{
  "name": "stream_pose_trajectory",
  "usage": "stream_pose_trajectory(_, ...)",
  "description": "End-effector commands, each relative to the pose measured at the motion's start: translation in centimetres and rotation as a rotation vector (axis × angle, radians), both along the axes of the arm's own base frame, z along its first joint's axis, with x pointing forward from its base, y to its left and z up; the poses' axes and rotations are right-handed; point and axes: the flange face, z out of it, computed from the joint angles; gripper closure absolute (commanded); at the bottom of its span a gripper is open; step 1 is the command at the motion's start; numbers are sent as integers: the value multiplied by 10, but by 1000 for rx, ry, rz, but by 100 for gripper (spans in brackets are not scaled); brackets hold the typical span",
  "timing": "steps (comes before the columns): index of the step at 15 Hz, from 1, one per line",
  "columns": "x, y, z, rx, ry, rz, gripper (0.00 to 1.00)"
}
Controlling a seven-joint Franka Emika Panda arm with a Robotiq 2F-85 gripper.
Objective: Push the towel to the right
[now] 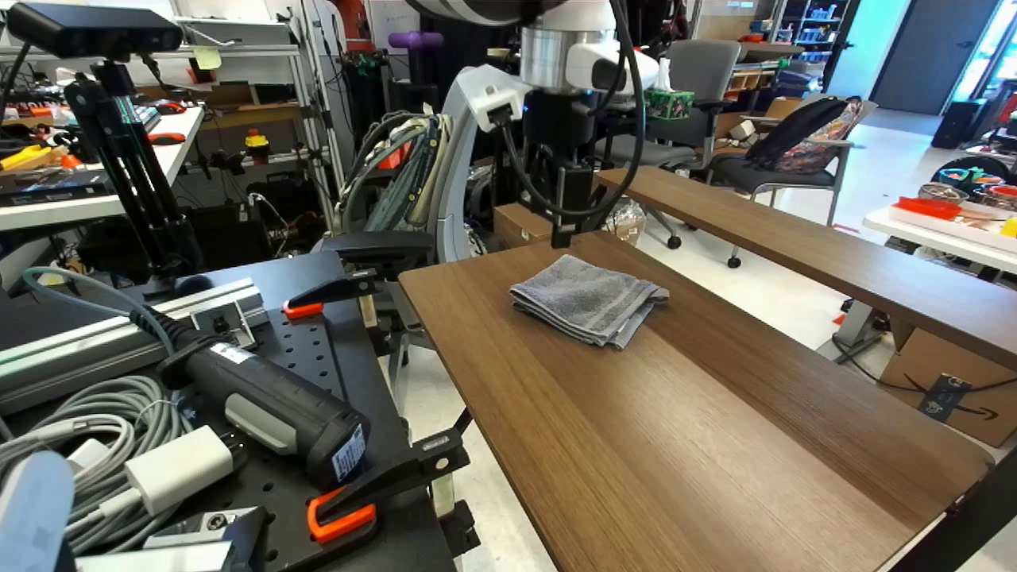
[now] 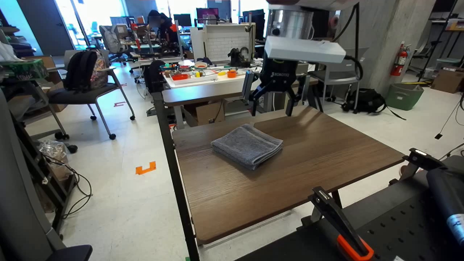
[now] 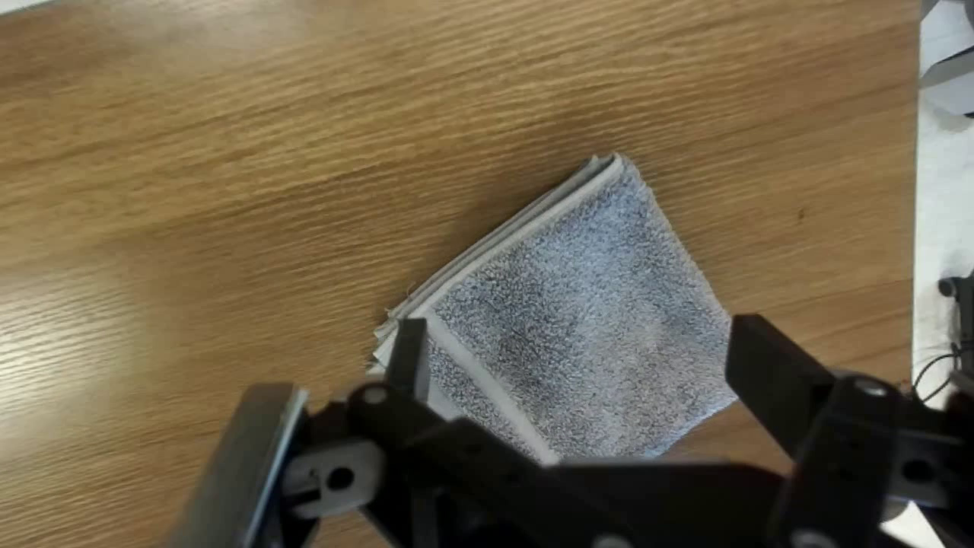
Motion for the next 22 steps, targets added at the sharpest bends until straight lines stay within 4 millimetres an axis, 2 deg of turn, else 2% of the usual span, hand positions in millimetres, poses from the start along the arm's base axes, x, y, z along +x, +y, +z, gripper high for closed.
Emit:
stream_pose_trajectory(1,38,15,-32,-3,3,-33,0)
stream_pose_trajectory(6,66,31,-75,-16,5,-60,0)
stream_pose_trajectory(10,82,30,-106,-32,-2,-74,0)
stream_pose_trajectory(13,90,19,-127,-50,7,-82,0)
stream_pose_trajectory(18,98,-12,-163,-108,32,-100,0)
stream_pose_trajectory(22,99,-40,-172,-138,80,-119,0)
